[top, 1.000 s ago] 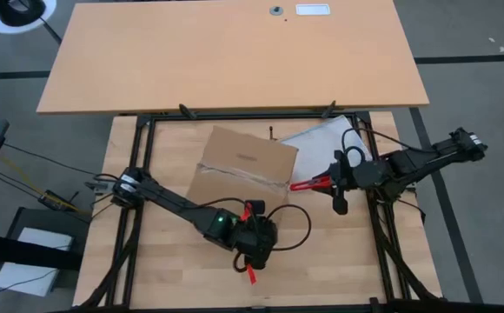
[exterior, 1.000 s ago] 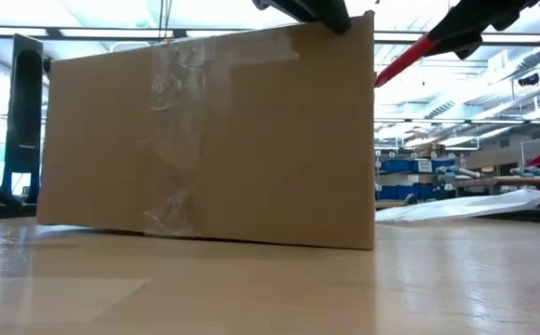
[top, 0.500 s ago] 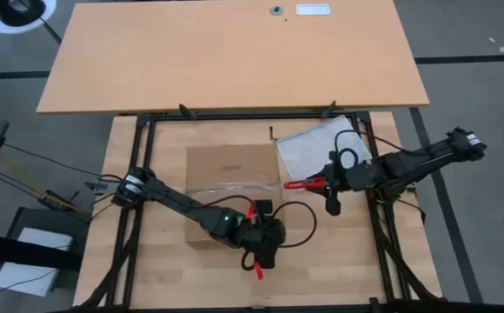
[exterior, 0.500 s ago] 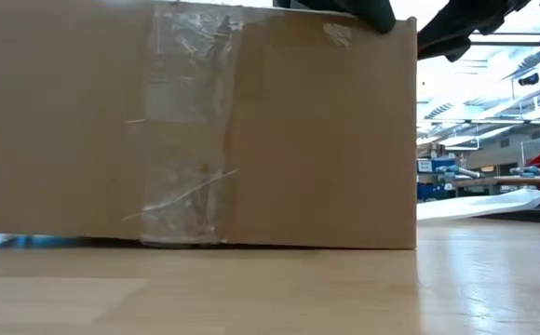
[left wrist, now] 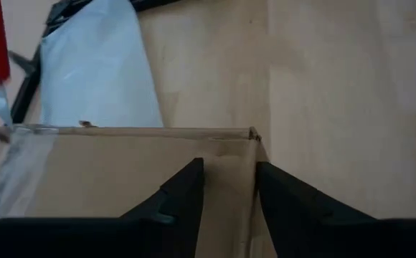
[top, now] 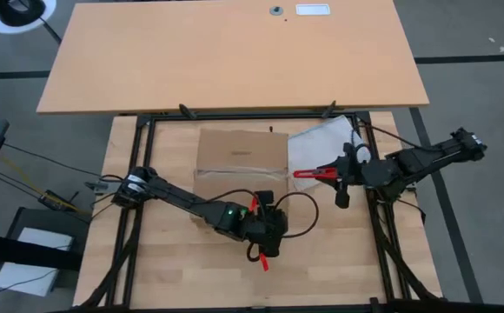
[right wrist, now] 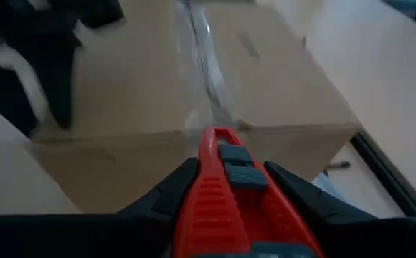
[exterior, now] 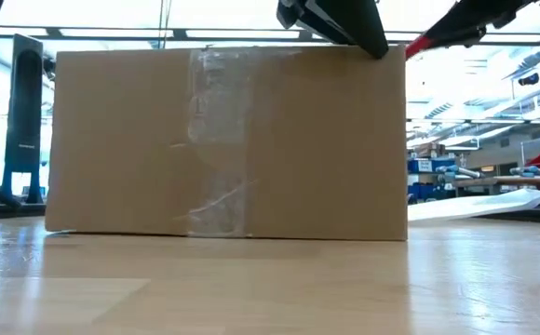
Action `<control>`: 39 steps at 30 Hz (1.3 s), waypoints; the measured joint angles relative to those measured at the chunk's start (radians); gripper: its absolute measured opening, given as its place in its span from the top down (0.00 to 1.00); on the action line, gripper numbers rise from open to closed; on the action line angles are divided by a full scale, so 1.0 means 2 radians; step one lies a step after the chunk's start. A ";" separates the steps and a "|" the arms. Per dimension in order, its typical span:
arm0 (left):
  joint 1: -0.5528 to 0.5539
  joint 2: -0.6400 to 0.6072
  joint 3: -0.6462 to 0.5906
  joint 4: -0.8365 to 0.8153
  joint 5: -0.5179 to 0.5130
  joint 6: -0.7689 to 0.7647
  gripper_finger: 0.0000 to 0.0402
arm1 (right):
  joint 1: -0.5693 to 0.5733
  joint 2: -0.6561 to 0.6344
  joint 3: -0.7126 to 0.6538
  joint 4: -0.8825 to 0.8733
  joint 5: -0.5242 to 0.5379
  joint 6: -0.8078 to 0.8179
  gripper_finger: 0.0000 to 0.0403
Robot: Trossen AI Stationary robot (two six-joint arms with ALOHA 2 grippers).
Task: Unpack boxes
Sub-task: Open the cardboard box using the red cutter
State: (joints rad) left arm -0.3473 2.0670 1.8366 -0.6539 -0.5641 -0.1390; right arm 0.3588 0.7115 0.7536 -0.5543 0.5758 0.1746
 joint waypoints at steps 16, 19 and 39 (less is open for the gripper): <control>0.011 0.000 -0.001 0.053 -0.011 -0.096 0.65 | -0.003 -0.006 0.000 -0.043 0.014 -0.037 0.65; 0.015 0.000 -0.001 0.053 -0.011 -0.093 0.65 | -0.003 0.006 0.000 -0.032 0.012 -0.037 0.66; 0.021 0.000 0.000 0.054 -0.008 -0.092 0.65 | -0.007 0.035 0.000 0.002 0.011 -0.053 0.65</control>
State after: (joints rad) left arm -0.3058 2.0670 1.8370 -0.5457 -0.5808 -0.3229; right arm 0.3440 0.7808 0.7536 -0.5507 0.5986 0.0693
